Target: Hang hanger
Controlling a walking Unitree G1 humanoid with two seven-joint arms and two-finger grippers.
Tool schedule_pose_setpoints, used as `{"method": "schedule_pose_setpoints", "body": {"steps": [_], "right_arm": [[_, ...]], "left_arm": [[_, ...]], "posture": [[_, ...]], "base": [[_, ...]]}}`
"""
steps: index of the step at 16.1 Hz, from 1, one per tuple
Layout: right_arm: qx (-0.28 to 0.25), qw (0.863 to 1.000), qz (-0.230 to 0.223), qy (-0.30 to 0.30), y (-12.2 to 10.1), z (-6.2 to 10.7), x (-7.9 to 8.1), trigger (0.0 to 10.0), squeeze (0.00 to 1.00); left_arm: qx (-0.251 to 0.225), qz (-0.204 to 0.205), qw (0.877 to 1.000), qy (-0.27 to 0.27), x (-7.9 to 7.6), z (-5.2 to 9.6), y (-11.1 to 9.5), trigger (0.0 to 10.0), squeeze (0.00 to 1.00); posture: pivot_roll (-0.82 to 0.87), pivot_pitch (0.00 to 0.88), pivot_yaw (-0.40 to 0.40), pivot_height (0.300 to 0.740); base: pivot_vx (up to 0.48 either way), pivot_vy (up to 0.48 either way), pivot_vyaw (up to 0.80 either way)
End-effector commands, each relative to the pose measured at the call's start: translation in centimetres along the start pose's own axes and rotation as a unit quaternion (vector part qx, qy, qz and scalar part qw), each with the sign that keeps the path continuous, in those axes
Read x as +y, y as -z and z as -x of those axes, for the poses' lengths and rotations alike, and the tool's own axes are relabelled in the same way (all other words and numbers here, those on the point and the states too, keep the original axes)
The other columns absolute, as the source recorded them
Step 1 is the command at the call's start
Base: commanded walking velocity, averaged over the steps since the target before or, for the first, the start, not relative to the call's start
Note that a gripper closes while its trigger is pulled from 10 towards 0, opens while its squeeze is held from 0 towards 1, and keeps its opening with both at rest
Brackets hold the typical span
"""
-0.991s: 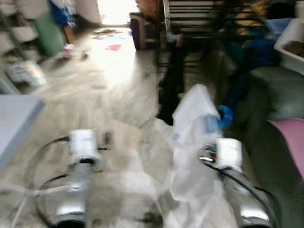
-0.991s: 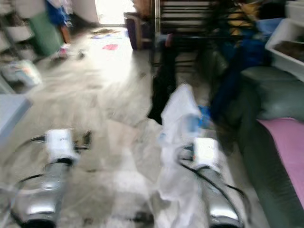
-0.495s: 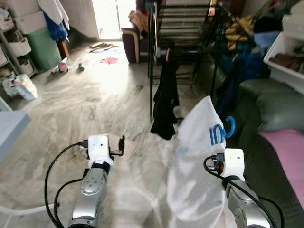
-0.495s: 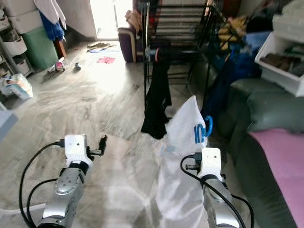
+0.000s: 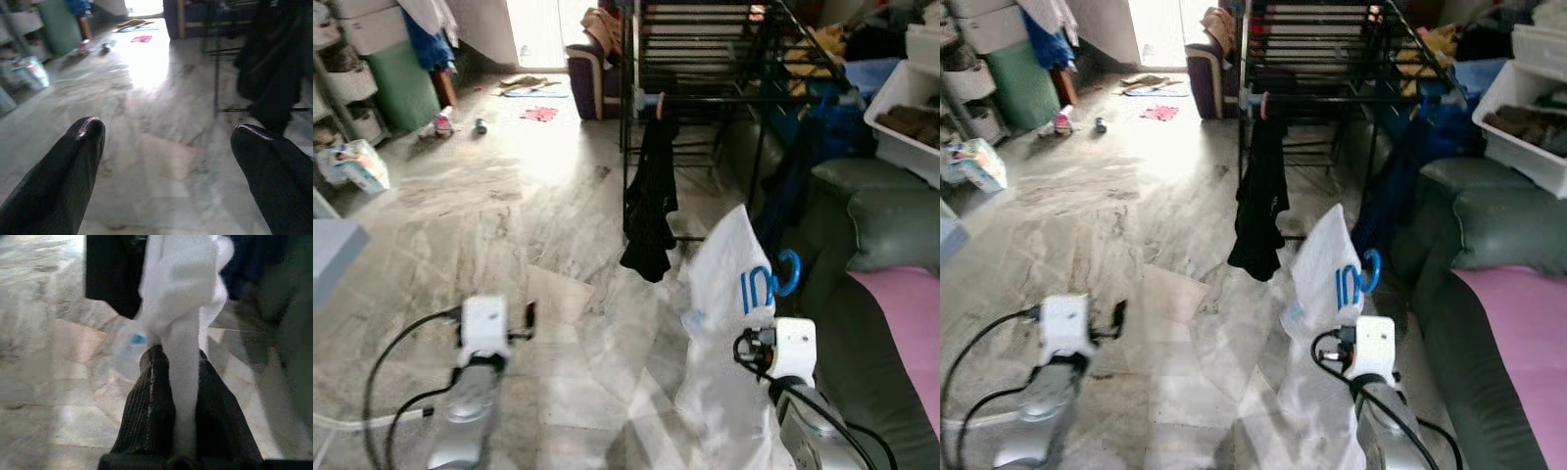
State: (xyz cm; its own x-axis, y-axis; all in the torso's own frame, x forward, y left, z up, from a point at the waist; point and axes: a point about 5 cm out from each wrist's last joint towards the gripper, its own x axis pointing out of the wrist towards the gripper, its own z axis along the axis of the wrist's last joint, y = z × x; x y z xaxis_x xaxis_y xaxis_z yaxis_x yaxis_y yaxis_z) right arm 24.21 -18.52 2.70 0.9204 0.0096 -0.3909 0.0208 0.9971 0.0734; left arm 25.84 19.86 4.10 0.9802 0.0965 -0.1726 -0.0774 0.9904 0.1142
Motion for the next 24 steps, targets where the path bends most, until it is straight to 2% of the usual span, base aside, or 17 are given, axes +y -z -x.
{"method": "schedule_pose_setpoints", "body": {"steps": [1, 4, 7, 24], "right_arm": [[-0.029, 0.999, -0.005, -0.013, -1.4, 0.2, 0.3, 10.0, 0.00], [-0.023, 0.999, -0.010, -0.025, -0.9, 1.3, 0.1, 10.0, 0.00], [-0.023, 0.999, -0.015, -0.028, -0.8, 1.7, 0.2, 10.0, 0.00], [-0.034, 0.999, -0.007, -0.029, -1.3, 1.7, 0.2, 10.0, 0.00]], "left_arm": [[-0.008, -0.004, 1.000, 0.006, 0.2, 0.2, -0.3, 10.0, 0.00], [-0.002, -0.022, 1.000, -0.003, 1.8, 1.1, 0.4, 10.0, 0.00], [-0.001, -0.024, 1.000, -0.003, 2.2, 1.3, 0.4, 10.0, 0.00], [-0.012, -0.020, 1.000, 0.008, 0.9, 0.5, 0.0, 10.0, 0.00]], "posture": [[-0.02, 0.000, 0.004, 0.740], [-0.01, 0.000, 0.008, 0.740], [0.00, 0.000, 0.006, 0.740], [-0.02, 0.000, 0.012, 0.740]], "base": [[0.000, 0.000, 0.00], [0.000, 0.000, 0.00], [0.000, 0.000, 0.00], [0.000, 0.000, 0.00]]}}
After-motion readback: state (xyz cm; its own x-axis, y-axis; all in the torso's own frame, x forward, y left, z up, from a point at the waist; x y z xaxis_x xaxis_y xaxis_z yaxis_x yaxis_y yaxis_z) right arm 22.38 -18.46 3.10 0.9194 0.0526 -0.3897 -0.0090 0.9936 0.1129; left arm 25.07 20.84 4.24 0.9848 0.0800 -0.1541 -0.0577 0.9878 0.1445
